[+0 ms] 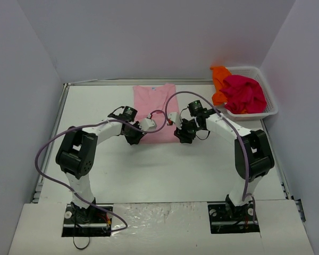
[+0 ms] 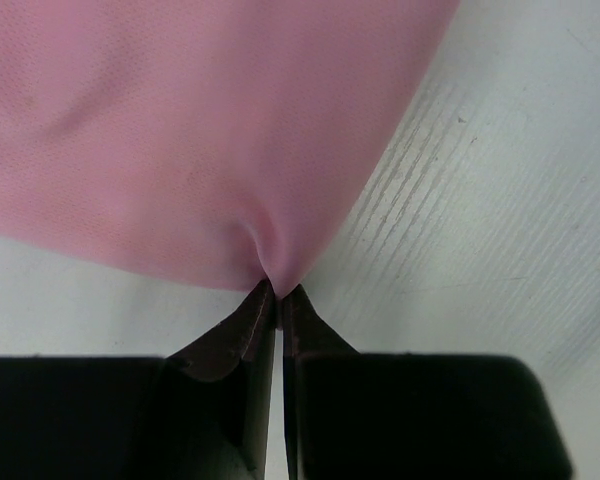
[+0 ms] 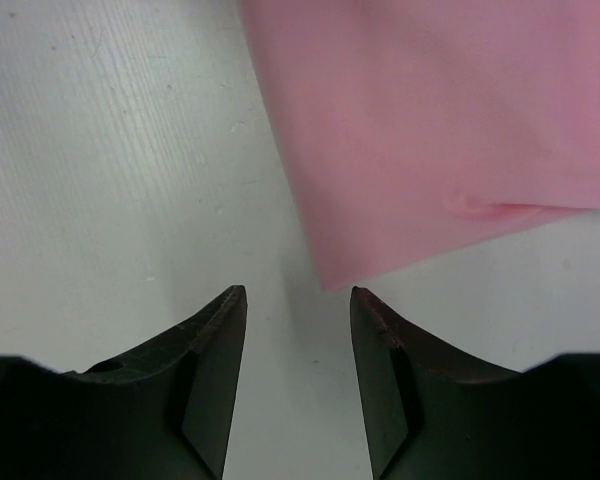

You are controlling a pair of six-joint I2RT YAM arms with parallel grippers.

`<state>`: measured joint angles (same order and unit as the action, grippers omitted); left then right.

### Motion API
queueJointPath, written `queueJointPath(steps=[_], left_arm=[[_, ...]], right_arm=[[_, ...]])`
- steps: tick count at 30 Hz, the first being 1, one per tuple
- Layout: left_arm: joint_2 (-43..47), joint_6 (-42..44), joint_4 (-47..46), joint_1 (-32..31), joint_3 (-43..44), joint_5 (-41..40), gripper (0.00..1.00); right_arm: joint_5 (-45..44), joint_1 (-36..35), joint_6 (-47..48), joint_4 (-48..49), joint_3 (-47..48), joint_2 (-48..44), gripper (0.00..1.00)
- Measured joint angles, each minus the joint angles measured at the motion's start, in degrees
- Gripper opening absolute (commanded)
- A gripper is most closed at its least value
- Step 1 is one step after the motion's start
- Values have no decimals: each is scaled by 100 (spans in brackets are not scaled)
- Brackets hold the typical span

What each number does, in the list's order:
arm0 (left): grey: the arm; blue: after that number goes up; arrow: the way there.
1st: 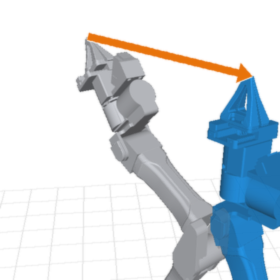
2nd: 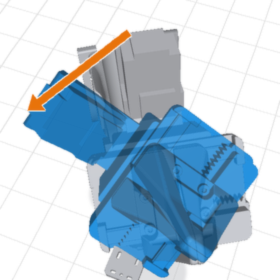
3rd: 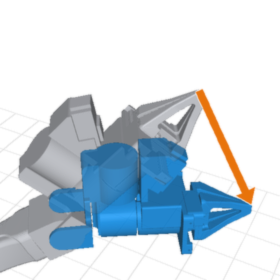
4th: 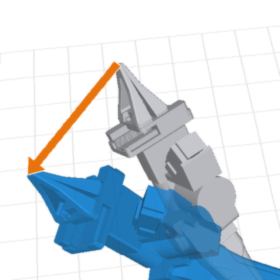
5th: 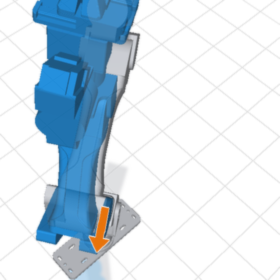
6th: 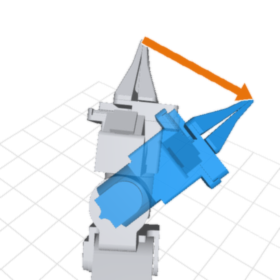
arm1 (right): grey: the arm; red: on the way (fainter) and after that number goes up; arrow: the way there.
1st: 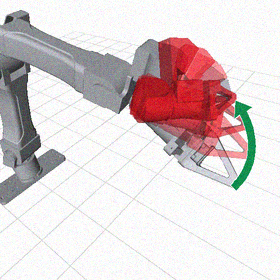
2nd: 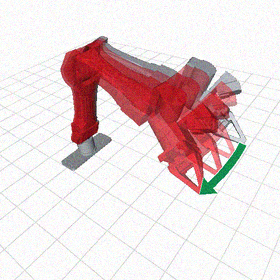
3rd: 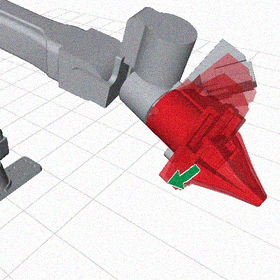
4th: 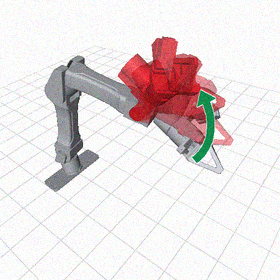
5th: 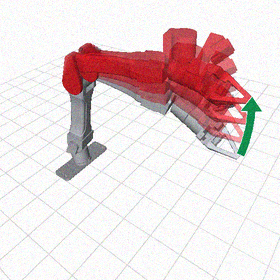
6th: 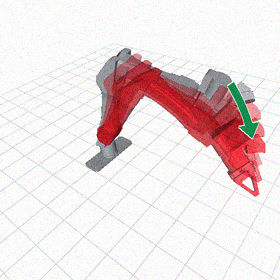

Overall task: Fold and stack the t-shirts
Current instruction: Grab one side of the 2/3 rectangular tshirt with both arms

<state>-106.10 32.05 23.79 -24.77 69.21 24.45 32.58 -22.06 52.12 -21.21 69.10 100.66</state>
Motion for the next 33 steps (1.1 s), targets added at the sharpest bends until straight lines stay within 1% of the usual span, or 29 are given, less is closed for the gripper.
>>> queueJointPath(steps=[8,15,28,32,33], left_arm=[[-61,-24,72,7,79,48,2],[-127,-98,140,52,166,175,2],[-247,-177,289,136,328,374,2],[-282,-179,348,151,385,407,2],[-286,-179,352,153,389,409,2]], right_arm=[[-363,-37,125,522,-341,7,43],[-413,-39,157,885,-407,144,43],[-358,-81,155,1049,-407,575,43],[-317,-94,136,1095,-407,625,41],[-315,-94,131,1099,-404,629,38]])
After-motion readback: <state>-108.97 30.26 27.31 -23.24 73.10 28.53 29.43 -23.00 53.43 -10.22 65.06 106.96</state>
